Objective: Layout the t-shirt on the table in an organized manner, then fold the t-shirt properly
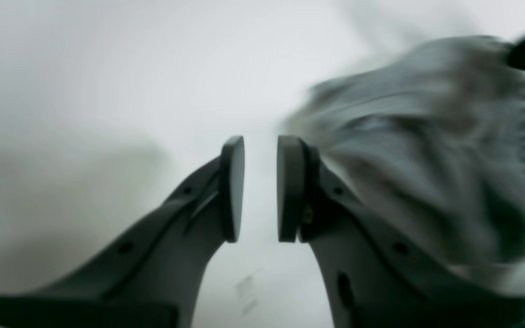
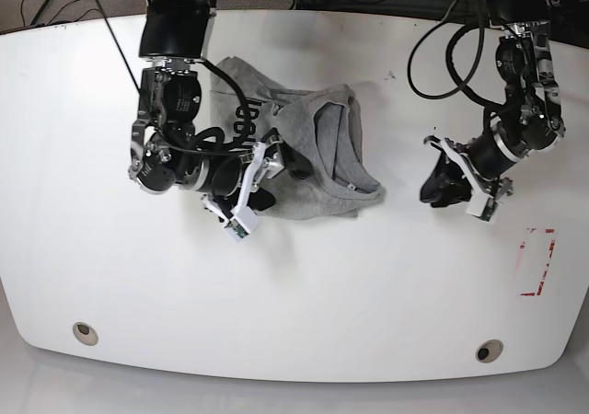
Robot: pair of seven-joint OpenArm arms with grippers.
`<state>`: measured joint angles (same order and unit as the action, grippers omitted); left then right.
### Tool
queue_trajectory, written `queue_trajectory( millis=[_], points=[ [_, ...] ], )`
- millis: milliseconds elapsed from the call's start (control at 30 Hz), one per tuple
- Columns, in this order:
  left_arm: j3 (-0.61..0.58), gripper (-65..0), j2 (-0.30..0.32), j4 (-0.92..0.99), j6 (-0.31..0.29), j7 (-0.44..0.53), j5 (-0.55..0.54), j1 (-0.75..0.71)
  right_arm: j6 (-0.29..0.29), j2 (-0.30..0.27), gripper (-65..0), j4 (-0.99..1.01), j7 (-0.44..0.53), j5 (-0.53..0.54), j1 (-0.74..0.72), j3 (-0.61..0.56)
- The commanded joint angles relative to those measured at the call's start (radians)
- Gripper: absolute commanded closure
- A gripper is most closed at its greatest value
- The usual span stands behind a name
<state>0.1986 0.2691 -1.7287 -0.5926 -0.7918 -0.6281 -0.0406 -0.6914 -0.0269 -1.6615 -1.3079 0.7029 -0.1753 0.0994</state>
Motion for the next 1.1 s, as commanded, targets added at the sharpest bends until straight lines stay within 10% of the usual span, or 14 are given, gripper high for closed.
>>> queue_trajectory(
  millis=[0, 1067],
  points=[
    [-0.009, -12.1, 0.025, -0.029, 0.009, 0.022, -0.003, 0.018, -0.007, -0.018, -53.7, -0.036, 0.021, 0.024, 0.013, -0.003],
    [0.058, -12.1, 0.034, 0.012, 0.01, 0.024, -0.002, -0.009, -0.007, 0.006, -53.7, -0.168, 0.027, 0.019, 0.3, -0.192]
  ],
)
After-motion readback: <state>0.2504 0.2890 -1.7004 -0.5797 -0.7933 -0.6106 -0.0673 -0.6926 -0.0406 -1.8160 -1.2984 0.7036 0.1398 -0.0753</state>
